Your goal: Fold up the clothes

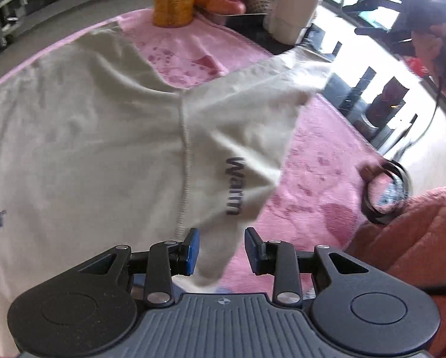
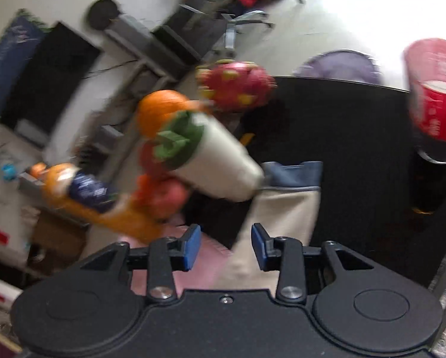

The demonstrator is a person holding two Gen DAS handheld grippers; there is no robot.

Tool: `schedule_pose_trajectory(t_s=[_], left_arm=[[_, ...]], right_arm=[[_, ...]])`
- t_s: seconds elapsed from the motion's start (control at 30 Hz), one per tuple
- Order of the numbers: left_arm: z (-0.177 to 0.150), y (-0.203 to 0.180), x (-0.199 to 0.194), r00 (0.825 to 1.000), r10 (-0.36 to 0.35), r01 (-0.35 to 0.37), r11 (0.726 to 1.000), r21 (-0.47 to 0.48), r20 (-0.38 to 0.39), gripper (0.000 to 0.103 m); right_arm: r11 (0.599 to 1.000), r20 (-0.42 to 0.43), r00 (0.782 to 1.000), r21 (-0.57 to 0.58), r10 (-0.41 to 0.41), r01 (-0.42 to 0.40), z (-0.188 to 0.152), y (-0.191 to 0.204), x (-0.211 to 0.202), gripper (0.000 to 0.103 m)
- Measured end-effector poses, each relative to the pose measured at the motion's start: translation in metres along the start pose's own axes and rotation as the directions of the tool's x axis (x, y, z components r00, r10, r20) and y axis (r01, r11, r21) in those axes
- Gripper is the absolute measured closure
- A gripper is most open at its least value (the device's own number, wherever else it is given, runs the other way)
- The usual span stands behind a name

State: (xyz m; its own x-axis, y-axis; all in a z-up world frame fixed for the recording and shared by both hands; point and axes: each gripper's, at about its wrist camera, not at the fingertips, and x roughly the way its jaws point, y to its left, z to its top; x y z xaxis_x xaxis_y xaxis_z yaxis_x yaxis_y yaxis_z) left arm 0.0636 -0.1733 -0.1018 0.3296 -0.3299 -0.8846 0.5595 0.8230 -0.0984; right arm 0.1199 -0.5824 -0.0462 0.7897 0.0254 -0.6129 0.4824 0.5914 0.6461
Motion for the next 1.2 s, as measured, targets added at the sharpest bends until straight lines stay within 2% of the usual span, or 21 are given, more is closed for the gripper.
schedule_pose_trajectory(t_s=[0.07,0.17,0.3,0.43,0.47,0.5,0.57,0.7,0.77,0.83,0.9,0.93,1.0,1.07,1.13,1.2], left_arm=[[0.007,-0.002,0.007,1.000,0.008,-0.008,1.000,-0.012,-0.001,0.078],[0.020,-0.010,0.026,1.000,-0.025,0.025,1.000,-0.004,0.012,0.079],[0.030,-0.021,0.057,0.999,-0.049,0.050,0.998,0.025,-0.022,0.084],[0.029,-0.026,0.063,0.998,-0.055,0.058,0.994,0.089,-0.035,0.085],[0.029,-0.027,0.063,0.998,-0.058,0.062,0.993,0.105,-0.038,0.085],[0.028,-0.028,0.063,0.997,-0.059,0.063,0.991,0.121,-0.039,0.085],[0.028,-0.028,0.064,0.997,-0.065,0.070,0.988,0.137,-0.040,0.085],[0.028,-0.027,0.065,0.996,-0.082,0.087,0.986,0.143,-0.040,0.082],[0.027,-0.027,0.064,0.995,-0.088,0.093,0.985,0.149,-0.038,0.081],[0.022,-0.026,0.058,0.995,-0.091,0.096,0.985,0.145,-0.041,0.083],[0.010,-0.020,0.041,0.996,-0.083,0.086,0.987,0.135,-0.030,0.083],[0.004,-0.017,0.033,0.997,-0.079,0.081,0.988,0.130,-0.025,0.083],[-0.008,-0.011,0.017,0.997,-0.071,0.072,0.990,0.120,-0.015,0.083],[-0.021,-0.005,0.001,0.998,-0.063,0.063,0.992,0.110,-0.005,0.083],[-0.033,0.001,-0.015,0.999,-0.054,0.054,0.994,0.100,0.005,0.083],[-0.046,0.008,-0.032,0.999,-0.040,0.039,0.995,0.089,0.016,0.082]], right_arm=[[1.000,-0.013,1.000,-0.027,0.010,-0.010,-0.001,0.006,0.013,0.067],[0.999,-0.050,0.999,-0.051,-0.016,0.013,0.000,0.006,0.042,0.087],[0.980,-0.068,0.986,-0.136,-0.154,0.143,0.003,0.005,0.076,0.088],[0.946,-0.119,0.951,-0.195,-0.284,0.258,0.003,-0.008,0.111,0.088],[0.932,-0.111,0.943,-0.227,-0.314,0.284,0.002,-0.008,0.118,0.088],[0.914,-0.095,0.935,-0.263,-0.343,0.308,0.001,-0.008,0.123,0.095],[0.873,-0.060,0.916,-0.332,-0.397,0.357,-0.001,-0.006,0.134,0.101],[0.800,0.065,0.897,-0.428,-0.437,0.420,-0.004,-0.001,0.147,0.102],[0.787,0.090,0.894,-0.442,-0.438,0.430,-0.007,0.000,0.148,0.101],[0.792,0.079,0.894,-0.435,-0.441,0.429,-0.006,0.003,0.139,0.099],[0.831,0.060,0.914,-0.395,-0.402,0.392,-0.002,0.011,0.115,0.096],[0.863,0.035,0.932,-0.366,-0.362,0.349,-0.002,0.015,0.099,0.096],[0.919,-0.018,0.966,-0.314,-0.258,0.239,-0.006,0.027,0.064,0.093],[0.949,-0.056,0.988,-0.292,-0.142,0.120,-0.021,0.041,0.029,0.092],[0.964,-0.091,0.996,-0.265,-0.024,-0.001,-0.036,0.055,-0.006,0.090],[0.960,-0.150,0.987,-0.262,0.058,-0.096,-0.066,0.063,-0.028,0.088]])
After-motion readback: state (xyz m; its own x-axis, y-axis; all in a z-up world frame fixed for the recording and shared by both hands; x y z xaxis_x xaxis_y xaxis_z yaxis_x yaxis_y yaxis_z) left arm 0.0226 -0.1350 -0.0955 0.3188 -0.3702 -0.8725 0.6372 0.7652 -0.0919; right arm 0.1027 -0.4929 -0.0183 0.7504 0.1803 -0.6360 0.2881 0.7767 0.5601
